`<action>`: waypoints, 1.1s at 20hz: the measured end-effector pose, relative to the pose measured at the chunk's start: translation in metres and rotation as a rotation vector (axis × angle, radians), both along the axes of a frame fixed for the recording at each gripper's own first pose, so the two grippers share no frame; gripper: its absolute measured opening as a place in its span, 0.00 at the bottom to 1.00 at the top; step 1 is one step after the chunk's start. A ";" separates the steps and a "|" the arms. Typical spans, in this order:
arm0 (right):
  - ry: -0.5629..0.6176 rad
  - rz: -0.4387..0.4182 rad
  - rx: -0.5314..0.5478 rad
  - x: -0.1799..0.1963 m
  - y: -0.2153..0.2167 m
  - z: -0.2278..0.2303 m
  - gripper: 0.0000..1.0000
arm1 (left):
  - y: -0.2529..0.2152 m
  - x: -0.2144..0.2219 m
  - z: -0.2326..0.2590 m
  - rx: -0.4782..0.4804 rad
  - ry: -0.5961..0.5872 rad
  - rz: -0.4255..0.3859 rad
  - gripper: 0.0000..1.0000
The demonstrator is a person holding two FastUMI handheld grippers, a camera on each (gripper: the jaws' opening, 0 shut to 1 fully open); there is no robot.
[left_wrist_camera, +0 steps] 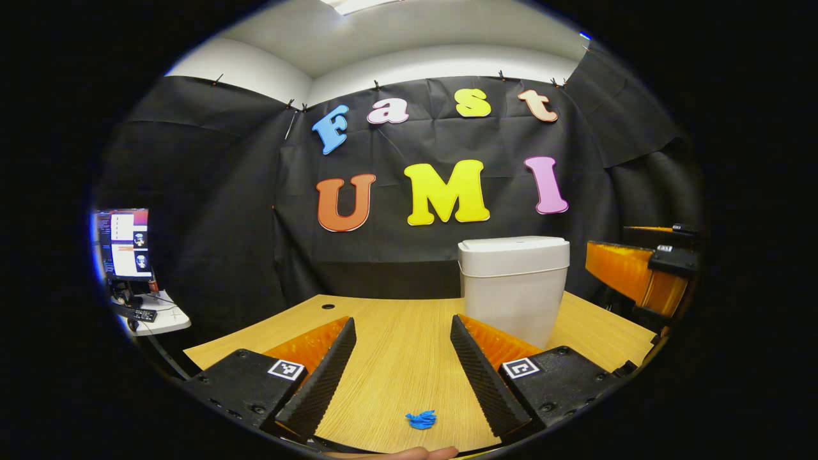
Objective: Press the lid of the desktop garbage bin to open it, pick up the crumpled paper on the desktop and throw it into the bin, then pick up the pop can on the desktop and drop it into the bin, and finally close the garbage bin lid.
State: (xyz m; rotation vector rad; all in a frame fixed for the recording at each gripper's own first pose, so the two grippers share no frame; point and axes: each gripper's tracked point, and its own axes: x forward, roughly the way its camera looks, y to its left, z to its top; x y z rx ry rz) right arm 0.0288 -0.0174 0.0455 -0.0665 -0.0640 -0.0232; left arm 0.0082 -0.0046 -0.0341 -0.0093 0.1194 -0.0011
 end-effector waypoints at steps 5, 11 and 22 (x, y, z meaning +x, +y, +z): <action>0.038 -0.009 0.030 0.040 -0.011 0.023 0.72 | 0.000 0.001 -0.002 -0.008 0.004 -0.004 0.96; 0.063 -0.009 0.067 0.100 -0.012 0.036 0.19 | 0.001 0.005 -0.010 -0.020 0.030 -0.006 0.96; 0.175 -0.010 0.073 0.148 0.008 0.022 0.00 | 0.010 0.011 -0.018 -0.017 0.054 0.009 0.96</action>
